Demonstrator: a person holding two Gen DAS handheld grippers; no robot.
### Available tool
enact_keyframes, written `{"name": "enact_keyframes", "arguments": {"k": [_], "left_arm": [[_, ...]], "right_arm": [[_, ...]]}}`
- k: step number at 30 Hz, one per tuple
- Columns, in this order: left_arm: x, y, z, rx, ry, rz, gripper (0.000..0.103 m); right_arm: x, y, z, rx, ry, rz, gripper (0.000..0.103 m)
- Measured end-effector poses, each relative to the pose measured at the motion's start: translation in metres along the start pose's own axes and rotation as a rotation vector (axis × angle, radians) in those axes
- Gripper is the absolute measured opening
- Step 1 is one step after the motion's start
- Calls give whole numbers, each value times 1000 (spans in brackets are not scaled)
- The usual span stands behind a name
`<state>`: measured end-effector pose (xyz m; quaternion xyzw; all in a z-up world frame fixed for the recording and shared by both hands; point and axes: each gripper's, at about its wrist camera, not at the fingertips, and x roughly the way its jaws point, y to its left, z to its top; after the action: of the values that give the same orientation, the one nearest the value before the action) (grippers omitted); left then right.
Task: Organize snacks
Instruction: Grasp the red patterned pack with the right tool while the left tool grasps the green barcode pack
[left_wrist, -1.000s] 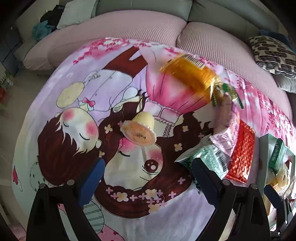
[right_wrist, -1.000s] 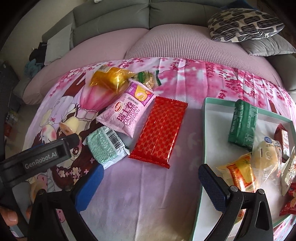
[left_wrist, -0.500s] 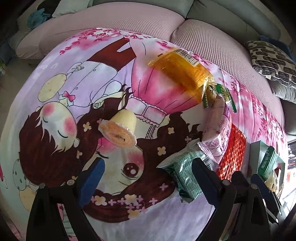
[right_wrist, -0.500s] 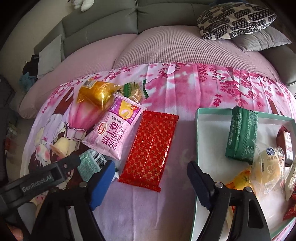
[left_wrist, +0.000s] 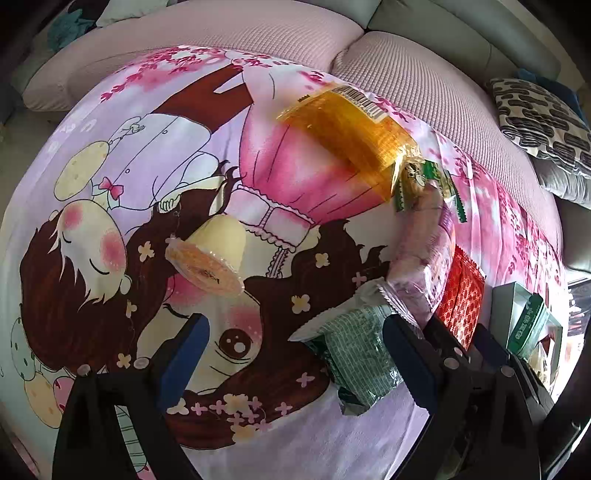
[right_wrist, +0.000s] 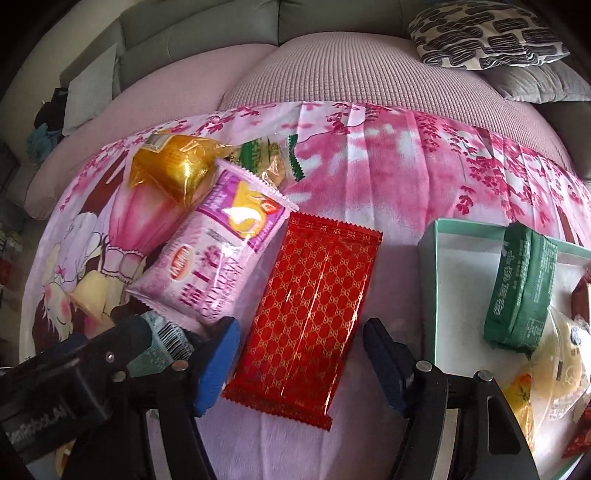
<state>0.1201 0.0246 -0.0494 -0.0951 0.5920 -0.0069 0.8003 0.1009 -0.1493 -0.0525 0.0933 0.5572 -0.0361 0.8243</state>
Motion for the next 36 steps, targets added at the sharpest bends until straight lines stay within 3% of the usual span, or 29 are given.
{"name": "enact_keyframes", "arguments": {"k": [6,11,17,29,36], "left_arm": [[3,0,1,-9,2,-3,95],[0,-1,-5,1,8,-28,95],[8,-19,-7,38,24,-37,95],[30,-52,-14,99,53,-5,95],[27,-45,-18,123,58,22,95]], "right_arm": [[8,5,7,-26,1,-46,72],[5,2,3,-44,-21,-67,58],[-2,-7,-5,-28,-24,-54,51],[-11,-7,-21,-44,-23,-59,50],[-15,-5,-29,-41,-12,-51,50]]}}
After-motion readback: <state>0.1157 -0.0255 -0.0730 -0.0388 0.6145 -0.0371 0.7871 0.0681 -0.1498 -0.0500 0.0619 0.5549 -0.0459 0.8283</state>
